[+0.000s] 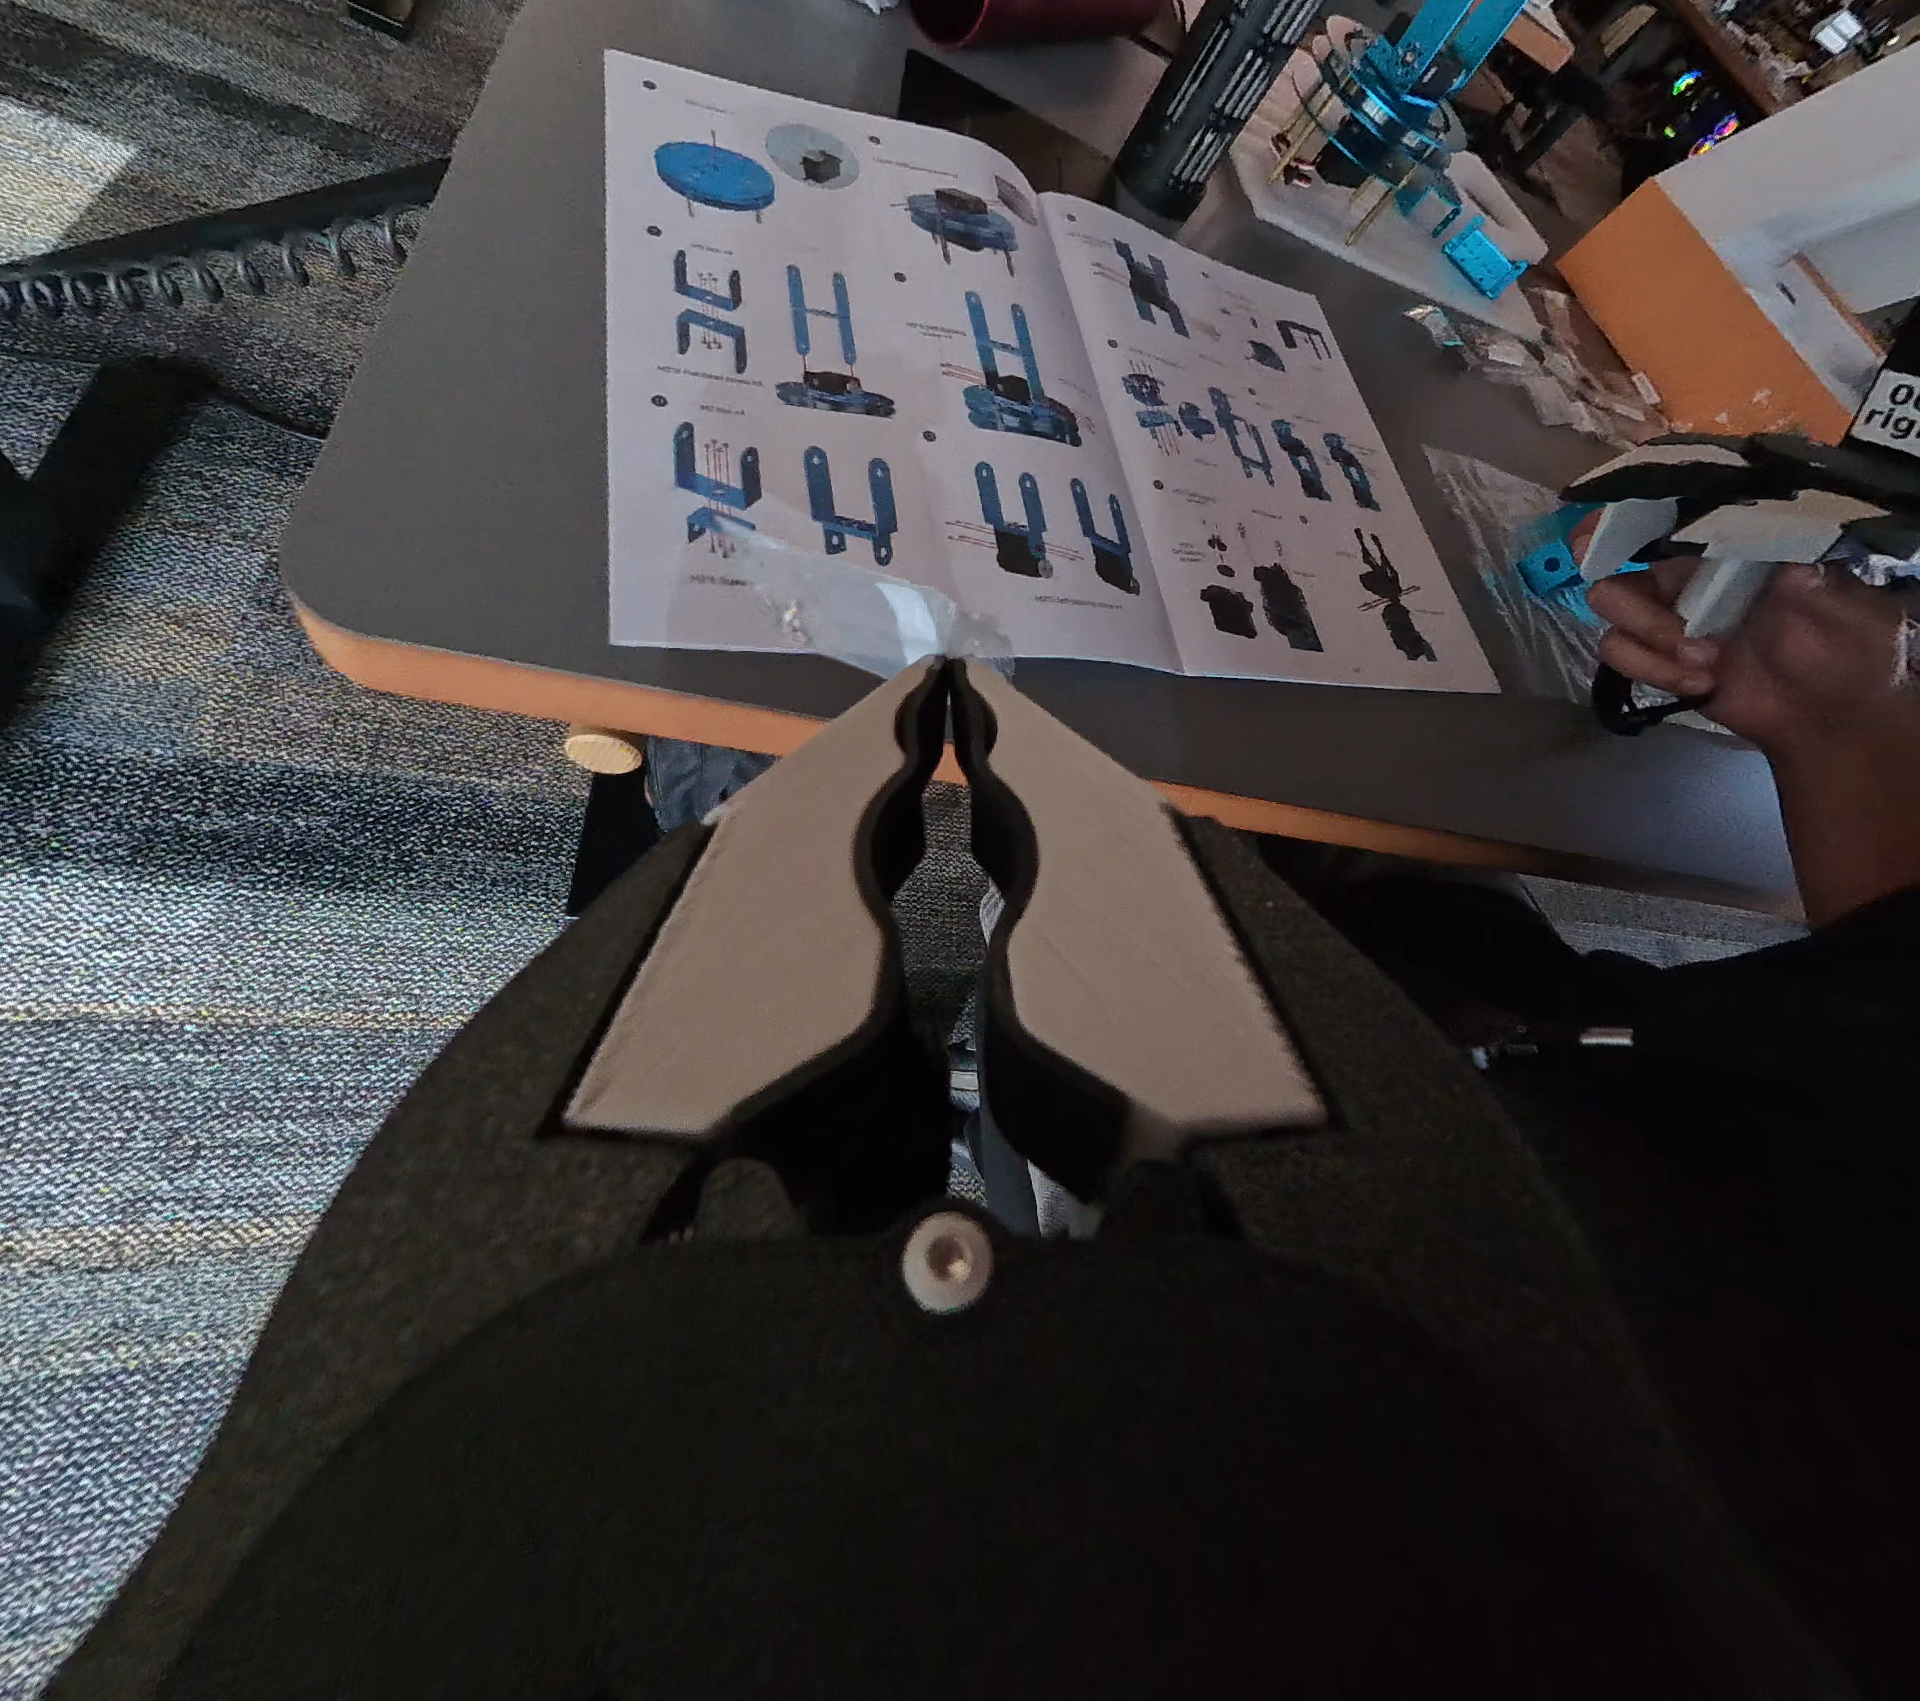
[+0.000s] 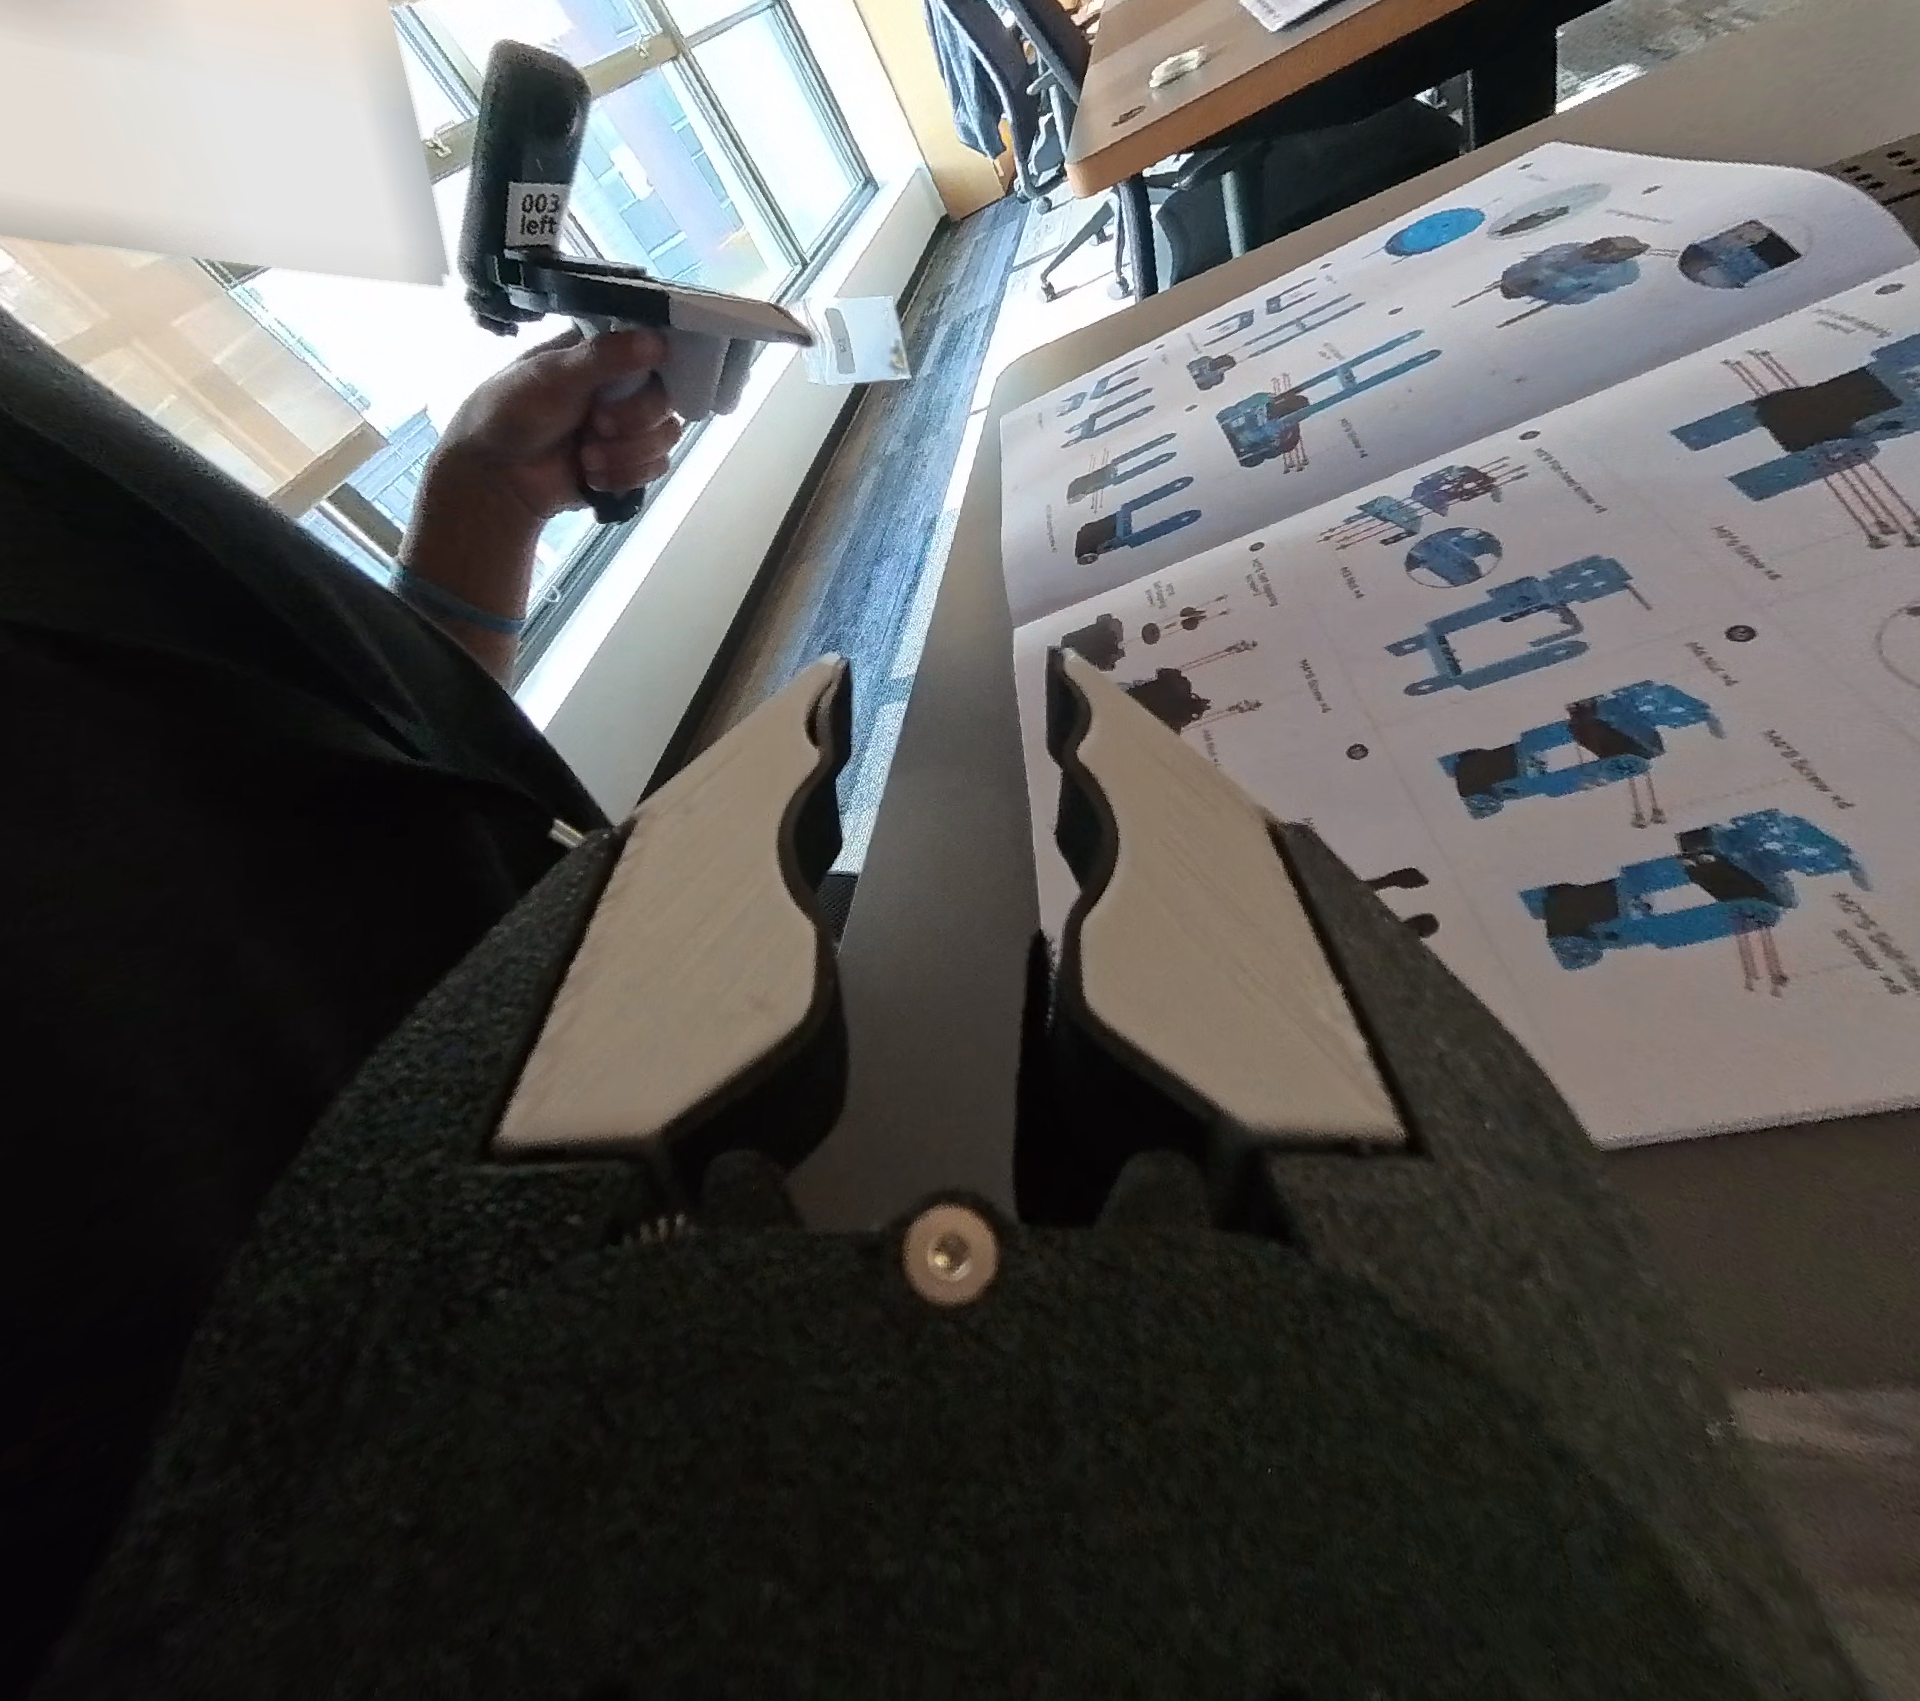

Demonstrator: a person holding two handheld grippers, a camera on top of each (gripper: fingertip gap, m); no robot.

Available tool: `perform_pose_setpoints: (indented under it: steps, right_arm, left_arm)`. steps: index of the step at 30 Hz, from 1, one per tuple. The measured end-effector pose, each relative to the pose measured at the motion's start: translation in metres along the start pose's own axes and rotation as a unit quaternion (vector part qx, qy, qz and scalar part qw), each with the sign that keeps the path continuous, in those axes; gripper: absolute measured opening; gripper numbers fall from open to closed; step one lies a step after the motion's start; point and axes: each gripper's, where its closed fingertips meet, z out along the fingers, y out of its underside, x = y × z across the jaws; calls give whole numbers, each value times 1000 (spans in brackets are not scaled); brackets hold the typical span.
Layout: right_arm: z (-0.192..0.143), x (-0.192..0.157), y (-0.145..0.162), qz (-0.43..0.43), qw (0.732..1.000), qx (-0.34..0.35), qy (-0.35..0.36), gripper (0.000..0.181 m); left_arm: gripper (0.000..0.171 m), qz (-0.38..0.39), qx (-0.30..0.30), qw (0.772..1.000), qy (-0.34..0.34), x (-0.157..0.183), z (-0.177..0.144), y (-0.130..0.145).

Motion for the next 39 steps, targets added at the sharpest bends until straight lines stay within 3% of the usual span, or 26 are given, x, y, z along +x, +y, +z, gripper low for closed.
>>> perform_pose_setpoints:
  steps: [3, 9, 12, 16, 18, 20, 22, 25, 27, 30, 35, 39]
  right_arm:
    - [0, -1, 3, 3, 1000, -1, 2, 39]
    - [12, -36, 8, 64, 993, 21, -95, 69]
    - [21, -42, 7, 98, 988, 40, -116, 80]
    - [8, -46, -11, 149, 973, 90, -153, 80]
    - [-21, -63, -27, 145, 959, 134, -206, 75]
    - [-50, -64, -28, 138, 957, 155, -203, 63]
    - [-88, -79, -28, 134, 943, 175, -248, 38]
    - [-139, -77, -18, 129, 944, 194, -234, 24]
    - [-175, -68, -12, 122, 949, 208, -203, 20]
    - [-215, -54, 1, 114, 963, 177, -167, 15]
    - [-273, -28, 11, 61, 986, 116, -105, 0]
    - [-315, 1, 19, 15, 996, 59, -62, 0]
  left_arm:
    - [0, 1, 1, 999, 42, 14, 5, -1]
    - [0, 4, -23, 967, 254, 101, 35, -25]
    - [0, 33, -80, 930, 357, 163, 53, -33]
    - [0, 79, -165, 851, 492, 256, 67, -27]
    - [0, 99, -197, 810, 543, 297, 71, -20]
    - [0, 117, -218, 767, 592, 333, 71, -13]
    - [0, 150, -234, 753, 597, 358, 86, -3]
    - [0, 163, -261, 725, 617, 392, 108, 10]
    - [0, 186, -274, 710, 622, 411, 127, 21]
    - [0, 191, -294, 678, 647, 443, 151, 33]
    - [0, 199, -310, 645, 669, 491, 205, 50]
    - [0, 222, -315, 662, 643, 510, 259, 61]
